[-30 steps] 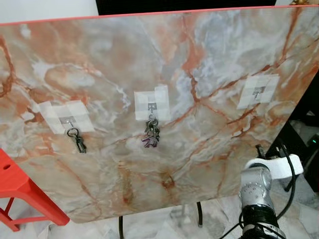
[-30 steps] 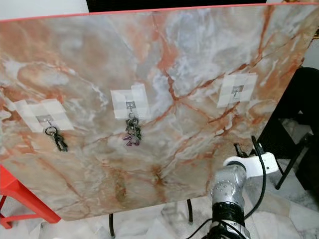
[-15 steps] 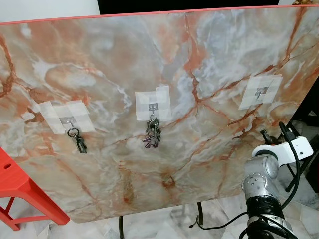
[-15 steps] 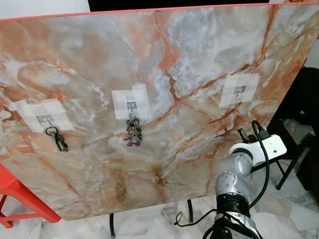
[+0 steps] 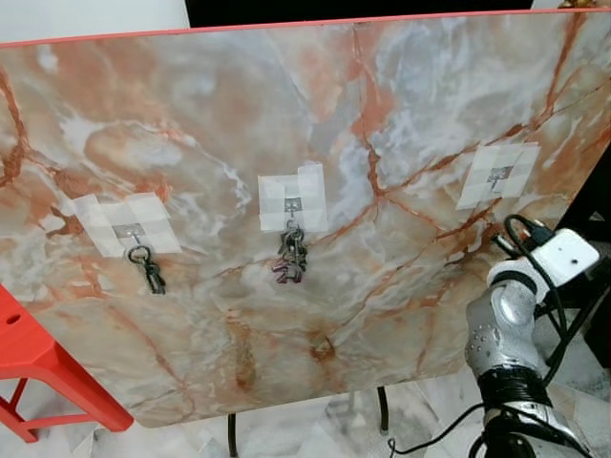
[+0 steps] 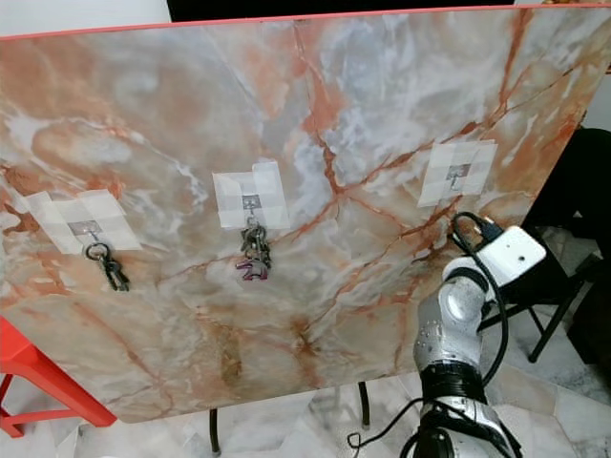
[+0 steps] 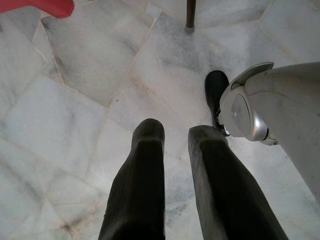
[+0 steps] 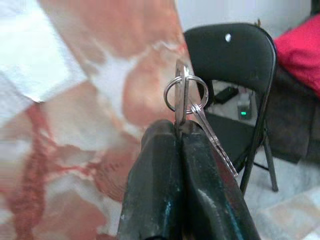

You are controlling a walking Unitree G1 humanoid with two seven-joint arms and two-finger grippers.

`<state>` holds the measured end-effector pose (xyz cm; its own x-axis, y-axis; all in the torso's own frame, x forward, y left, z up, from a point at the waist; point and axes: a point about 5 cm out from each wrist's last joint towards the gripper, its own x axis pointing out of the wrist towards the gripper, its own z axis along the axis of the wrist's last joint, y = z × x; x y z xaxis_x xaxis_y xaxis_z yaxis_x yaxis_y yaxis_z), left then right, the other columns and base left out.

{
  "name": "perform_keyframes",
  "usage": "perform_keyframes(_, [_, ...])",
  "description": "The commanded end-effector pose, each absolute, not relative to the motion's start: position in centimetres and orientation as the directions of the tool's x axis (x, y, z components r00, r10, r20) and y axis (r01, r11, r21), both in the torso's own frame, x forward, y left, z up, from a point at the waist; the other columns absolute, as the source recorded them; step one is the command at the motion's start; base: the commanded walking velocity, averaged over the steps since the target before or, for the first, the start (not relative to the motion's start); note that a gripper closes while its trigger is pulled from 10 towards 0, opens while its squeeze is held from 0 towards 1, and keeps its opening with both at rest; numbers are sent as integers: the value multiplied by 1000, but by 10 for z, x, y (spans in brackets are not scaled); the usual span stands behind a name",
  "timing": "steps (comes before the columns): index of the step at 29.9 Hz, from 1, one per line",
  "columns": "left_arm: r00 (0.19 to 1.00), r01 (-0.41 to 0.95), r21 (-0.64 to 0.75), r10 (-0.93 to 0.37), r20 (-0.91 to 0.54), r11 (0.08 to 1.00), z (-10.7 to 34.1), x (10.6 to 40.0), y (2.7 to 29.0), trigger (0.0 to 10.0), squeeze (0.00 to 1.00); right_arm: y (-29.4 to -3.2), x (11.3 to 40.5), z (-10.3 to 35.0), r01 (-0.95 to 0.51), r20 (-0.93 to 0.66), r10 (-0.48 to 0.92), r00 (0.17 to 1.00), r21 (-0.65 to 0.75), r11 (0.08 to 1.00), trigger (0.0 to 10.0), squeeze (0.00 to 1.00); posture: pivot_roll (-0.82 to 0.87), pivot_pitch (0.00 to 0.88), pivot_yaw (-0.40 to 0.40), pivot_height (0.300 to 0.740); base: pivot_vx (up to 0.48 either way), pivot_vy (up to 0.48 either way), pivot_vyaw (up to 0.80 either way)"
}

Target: Hang keys on a hook

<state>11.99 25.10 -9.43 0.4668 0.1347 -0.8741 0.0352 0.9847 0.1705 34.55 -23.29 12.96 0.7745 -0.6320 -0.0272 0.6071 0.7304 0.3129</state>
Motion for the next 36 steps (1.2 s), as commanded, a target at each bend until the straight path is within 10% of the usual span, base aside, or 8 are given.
perform_keyframes(1, [462, 28, 170, 138, -876, 985, -95, 119, 251, 10000, 0, -234, 347, 135, 611, 7, -638, 770, 279, 741, 10000, 0, 65, 0, -17, 730, 0, 0, 0])
perform_keyframes(36, [466, 23, 157, 129, -876, 987, -95, 120, 250, 10000, 0, -225, 352, 146, 632, 199, -604, 772, -125, 765, 10000, 0, 69, 0, -17, 730, 0, 0, 0])
